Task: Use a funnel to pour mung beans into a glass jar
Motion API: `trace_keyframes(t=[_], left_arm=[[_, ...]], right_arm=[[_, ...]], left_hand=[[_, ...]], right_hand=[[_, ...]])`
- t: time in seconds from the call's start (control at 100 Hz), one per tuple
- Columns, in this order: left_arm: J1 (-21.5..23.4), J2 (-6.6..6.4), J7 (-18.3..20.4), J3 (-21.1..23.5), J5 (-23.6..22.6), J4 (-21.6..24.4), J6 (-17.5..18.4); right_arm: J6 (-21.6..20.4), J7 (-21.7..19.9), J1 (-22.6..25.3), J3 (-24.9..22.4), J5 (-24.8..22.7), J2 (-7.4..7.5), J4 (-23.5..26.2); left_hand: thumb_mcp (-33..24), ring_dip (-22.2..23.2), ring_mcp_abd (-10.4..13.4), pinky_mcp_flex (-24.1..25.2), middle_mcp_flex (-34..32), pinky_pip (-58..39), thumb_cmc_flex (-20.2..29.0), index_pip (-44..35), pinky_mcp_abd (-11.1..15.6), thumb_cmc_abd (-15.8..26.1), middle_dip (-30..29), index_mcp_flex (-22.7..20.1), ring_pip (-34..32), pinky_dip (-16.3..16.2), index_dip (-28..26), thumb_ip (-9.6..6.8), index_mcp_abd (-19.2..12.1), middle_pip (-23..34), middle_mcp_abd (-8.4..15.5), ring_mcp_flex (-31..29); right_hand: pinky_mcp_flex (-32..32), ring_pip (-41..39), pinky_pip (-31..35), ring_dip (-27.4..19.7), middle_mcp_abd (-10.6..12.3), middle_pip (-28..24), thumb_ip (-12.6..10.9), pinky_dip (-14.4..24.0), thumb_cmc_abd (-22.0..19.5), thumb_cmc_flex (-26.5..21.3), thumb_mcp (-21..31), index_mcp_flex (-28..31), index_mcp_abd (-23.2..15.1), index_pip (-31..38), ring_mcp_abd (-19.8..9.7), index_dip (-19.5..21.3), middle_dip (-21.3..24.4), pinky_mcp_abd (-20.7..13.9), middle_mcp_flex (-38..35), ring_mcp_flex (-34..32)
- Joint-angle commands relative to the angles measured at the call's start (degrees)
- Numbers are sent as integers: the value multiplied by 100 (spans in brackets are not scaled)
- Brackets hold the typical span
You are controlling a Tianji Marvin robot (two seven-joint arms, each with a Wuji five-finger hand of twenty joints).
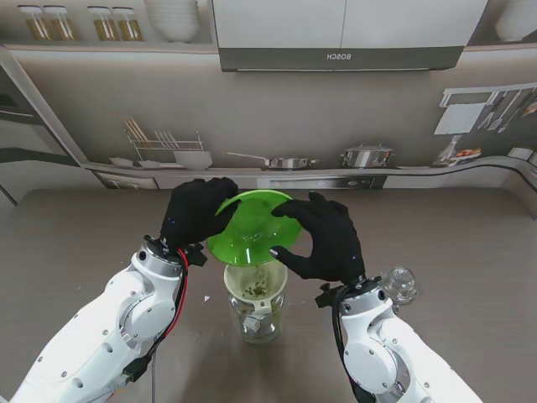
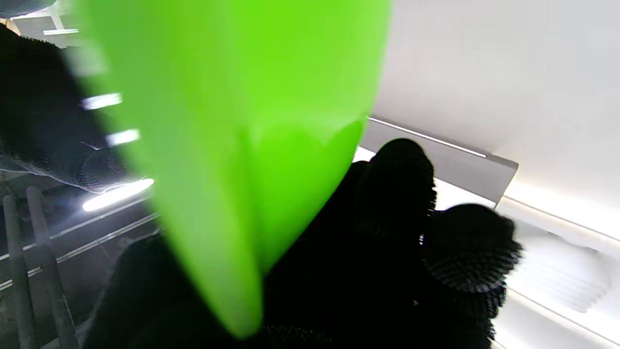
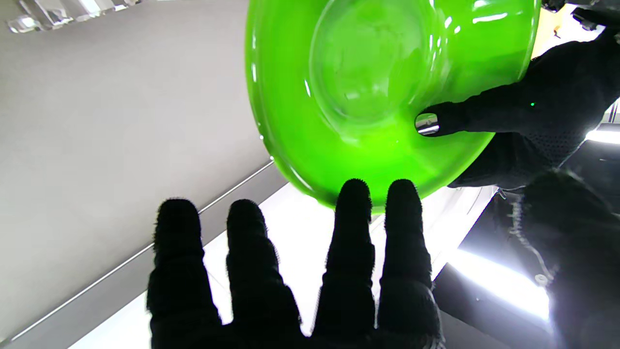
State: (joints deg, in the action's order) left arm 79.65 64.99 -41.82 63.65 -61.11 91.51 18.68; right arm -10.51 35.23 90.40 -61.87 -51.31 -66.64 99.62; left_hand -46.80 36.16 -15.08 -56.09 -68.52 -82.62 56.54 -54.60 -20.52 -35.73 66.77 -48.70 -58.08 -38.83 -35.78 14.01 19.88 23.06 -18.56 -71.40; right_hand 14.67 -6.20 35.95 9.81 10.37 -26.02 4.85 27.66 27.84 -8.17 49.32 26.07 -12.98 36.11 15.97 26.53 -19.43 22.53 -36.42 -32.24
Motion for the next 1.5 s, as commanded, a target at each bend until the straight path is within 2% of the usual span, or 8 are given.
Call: trace_keyframes(t=[0.0, 0.31, 0.81, 1.0, 1.49], left_arm=[[-6, -7, 73, 9, -18, 28, 4], [8, 27, 160, -3, 120, 41, -54], [147, 183, 584, 50, 878, 220, -269], [268, 253, 922, 47, 1364, 397, -519], [383, 313, 1357, 178, 1990, 609, -926]], right_arm=[[-13, -39, -2, 2, -16, -19, 9], [-4, -24, 5, -14, -31, -19, 32], [-14, 25, -12, -29, 9, -36, 9], [-12, 37, -11, -39, -4, -35, 15], [22, 79, -22, -35, 25, -50, 9]], left_hand=[[-701, -2, 155, -184, -112, -168, 722, -967, 349, 406, 76, -159, -79, 35, -189, -314, -847, 146, 238, -121], [-701, 0, 174, -181, -102, -166, 717, -975, 360, 408, 69, -155, -81, 40, -190, -311, -866, 153, 254, -122], [-702, 6, 152, -177, -107, -163, 717, -972, 347, 401, 58, -173, -82, 32, -193, -313, -866, 152, 240, -122], [-709, 7, 91, -167, -110, -138, 742, -932, 272, 397, 44, -194, -65, 25, -186, -326, -816, 131, 187, -116], [-709, 22, 63, -164, -122, -119, 759, -860, 228, 395, 55, -225, -51, -7, -231, -339, -789, 106, 171, -115]], right_hand=[[-85, 56, -180, -90, -335, 252, -117, -64, 66, 101, -144, 45, -113, -114, -65, 88, 53, 216, 209, 134], [-51, 20, -173, -98, -350, 245, -117, -45, 71, 102, -108, 37, -91, -110, -90, 109, 54, 199, 177, 73], [-17, -2, -151, -93, -367, 238, -108, -29, 71, 107, -76, 15, -86, -98, -96, 124, 55, 202, 197, 30], [-4, -9, -142, -92, -370, 231, -111, -28, 61, 113, -65, -12, -48, -96, -92, 127, 56, 204, 195, 7], [24, -32, -109, -82, -429, 206, -111, -36, 53, 127, -20, -94, 2, -63, -105, 134, 62, 207, 284, -27]])
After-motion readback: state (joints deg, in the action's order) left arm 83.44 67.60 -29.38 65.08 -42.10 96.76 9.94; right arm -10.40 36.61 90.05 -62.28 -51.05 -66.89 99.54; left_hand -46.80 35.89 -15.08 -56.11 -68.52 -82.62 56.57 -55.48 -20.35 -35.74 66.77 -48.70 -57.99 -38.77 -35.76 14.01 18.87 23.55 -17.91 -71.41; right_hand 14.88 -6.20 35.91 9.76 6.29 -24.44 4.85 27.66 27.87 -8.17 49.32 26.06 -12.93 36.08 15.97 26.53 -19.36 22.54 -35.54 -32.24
